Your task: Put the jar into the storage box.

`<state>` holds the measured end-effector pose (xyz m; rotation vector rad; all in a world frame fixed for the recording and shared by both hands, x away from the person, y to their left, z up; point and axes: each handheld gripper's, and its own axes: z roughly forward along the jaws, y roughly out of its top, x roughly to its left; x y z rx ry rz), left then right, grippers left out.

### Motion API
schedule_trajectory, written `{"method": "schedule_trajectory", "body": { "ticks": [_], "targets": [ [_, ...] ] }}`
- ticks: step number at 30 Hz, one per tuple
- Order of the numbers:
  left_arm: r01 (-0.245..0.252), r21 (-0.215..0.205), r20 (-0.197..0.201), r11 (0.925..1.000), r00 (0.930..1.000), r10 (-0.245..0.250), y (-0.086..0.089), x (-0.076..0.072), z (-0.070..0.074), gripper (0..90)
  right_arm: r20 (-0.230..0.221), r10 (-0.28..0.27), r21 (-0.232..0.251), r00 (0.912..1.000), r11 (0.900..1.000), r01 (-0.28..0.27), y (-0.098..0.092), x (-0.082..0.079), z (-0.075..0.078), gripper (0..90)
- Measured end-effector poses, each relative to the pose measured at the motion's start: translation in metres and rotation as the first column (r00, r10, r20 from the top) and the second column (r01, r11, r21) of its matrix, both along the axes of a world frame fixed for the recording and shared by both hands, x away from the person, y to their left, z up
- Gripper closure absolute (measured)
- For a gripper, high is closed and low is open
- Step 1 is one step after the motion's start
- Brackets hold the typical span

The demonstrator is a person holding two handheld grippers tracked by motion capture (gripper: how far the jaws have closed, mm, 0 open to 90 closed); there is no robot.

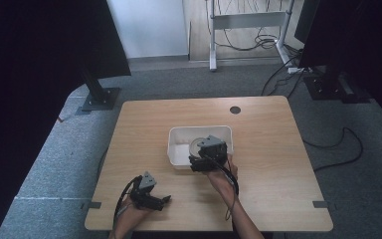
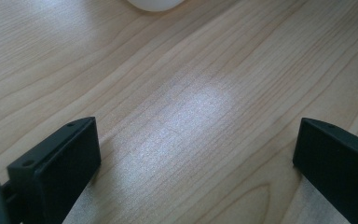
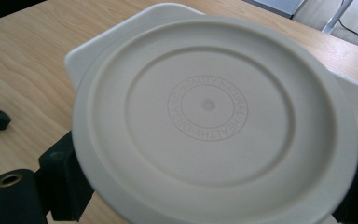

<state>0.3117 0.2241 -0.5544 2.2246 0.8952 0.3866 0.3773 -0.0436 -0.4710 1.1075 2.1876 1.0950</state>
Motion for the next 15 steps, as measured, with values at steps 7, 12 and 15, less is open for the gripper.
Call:
{"method": "schedule_trajectory", "body": {
  "ticks": [7,12,15],
  "targets": [
    [0.001,0.000,-0.001,1.0000,1.0000,-0.001,0.000,0.000,0.000,0.3,-0.003,-0.024,-0.003,0.9997,1.000,0.024,0.003,0.010,-0.007,9.2],
    [0.001,0.000,-0.001,1.0000,1.0000,-0.001,0.000,0.000,0.000,0.3,-0.004,-0.043,-0.009,0.9991,0.999,0.043,0.006,0.015,-0.012,9.2],
    [0.002,0.000,-0.001,1.0000,1.0000,-0.002,0.000,0.000,0.000,0.3,-0.006,-0.053,-0.019,0.9986,0.998,0.052,0.007,0.019,-0.017,9.2]
  ]
}}
